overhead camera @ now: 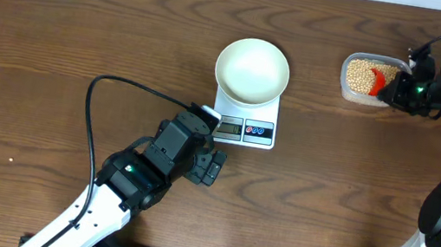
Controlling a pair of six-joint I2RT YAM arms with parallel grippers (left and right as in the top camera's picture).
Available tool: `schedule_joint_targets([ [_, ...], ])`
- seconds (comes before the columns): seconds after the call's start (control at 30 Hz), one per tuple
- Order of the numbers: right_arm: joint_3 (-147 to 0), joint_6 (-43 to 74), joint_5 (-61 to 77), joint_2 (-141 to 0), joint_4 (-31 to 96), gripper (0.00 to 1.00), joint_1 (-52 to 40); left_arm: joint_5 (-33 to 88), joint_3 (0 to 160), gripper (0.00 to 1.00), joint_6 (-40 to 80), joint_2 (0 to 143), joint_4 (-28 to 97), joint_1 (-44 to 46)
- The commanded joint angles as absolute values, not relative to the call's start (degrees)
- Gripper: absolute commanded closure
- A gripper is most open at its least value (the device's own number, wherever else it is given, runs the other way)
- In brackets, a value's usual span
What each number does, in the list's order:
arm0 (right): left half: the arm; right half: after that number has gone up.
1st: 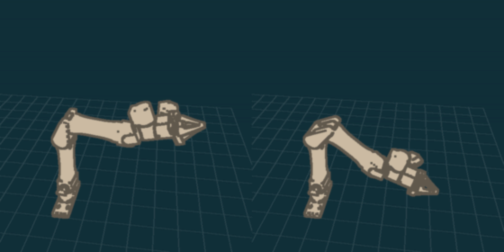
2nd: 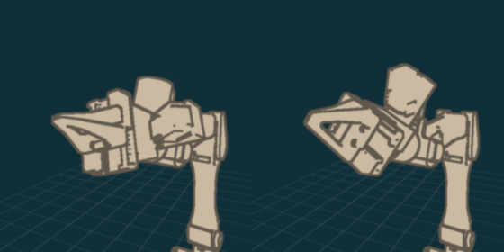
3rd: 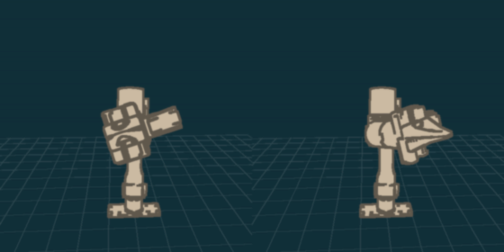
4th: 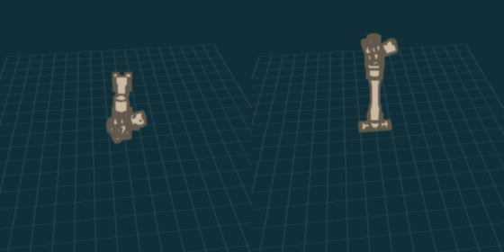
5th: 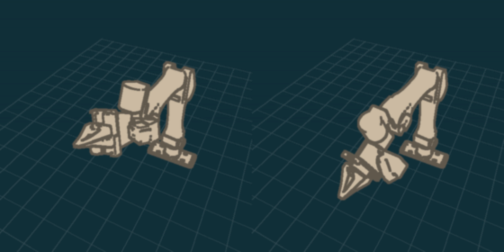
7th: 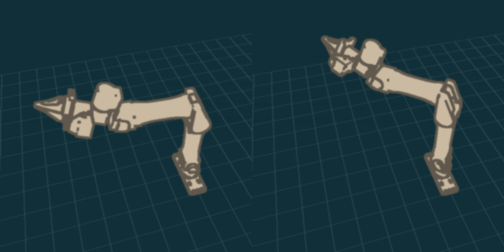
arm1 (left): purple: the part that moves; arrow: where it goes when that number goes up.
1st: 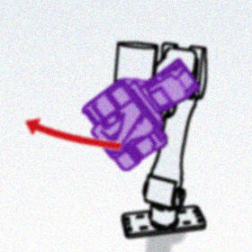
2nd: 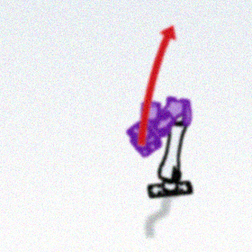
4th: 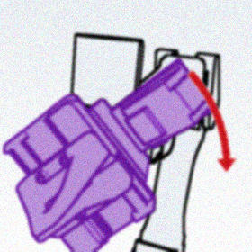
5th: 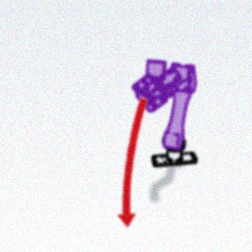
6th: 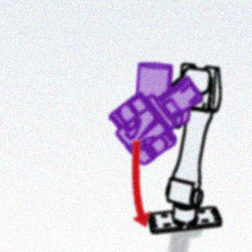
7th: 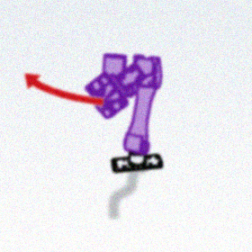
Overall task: Scoop item into bowl and weigh 50g on scale
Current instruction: 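Dip the scoop into the soybeans with the right gripper and scoop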
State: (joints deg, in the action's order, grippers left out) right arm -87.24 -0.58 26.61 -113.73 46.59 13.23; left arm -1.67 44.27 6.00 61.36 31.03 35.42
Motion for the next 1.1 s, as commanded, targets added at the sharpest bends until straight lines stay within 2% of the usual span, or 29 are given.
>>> schedule_joint_targets([
  [0.0, -85.0, 0.4, 30.6, -114.5, 47.3, 0.99, 13.4, -2.2, 44.7, 0.05, 5.8, 61.4, 31.0, 35.6],
  [0.27, -85.0, 0.4, 40.4, -114.5, 46.9, 0.99, 14.7, -2.2, 44.7, 0.05, 5.8, 61.4, 31.0, 35.6],
  [1.07, -84.9, -1.8, 55.2, -114.5, 45.1, 0.99, 23.6, -2.2, 44.7, 0.05, 5.8, 61.4, 31.0, 35.6],
])
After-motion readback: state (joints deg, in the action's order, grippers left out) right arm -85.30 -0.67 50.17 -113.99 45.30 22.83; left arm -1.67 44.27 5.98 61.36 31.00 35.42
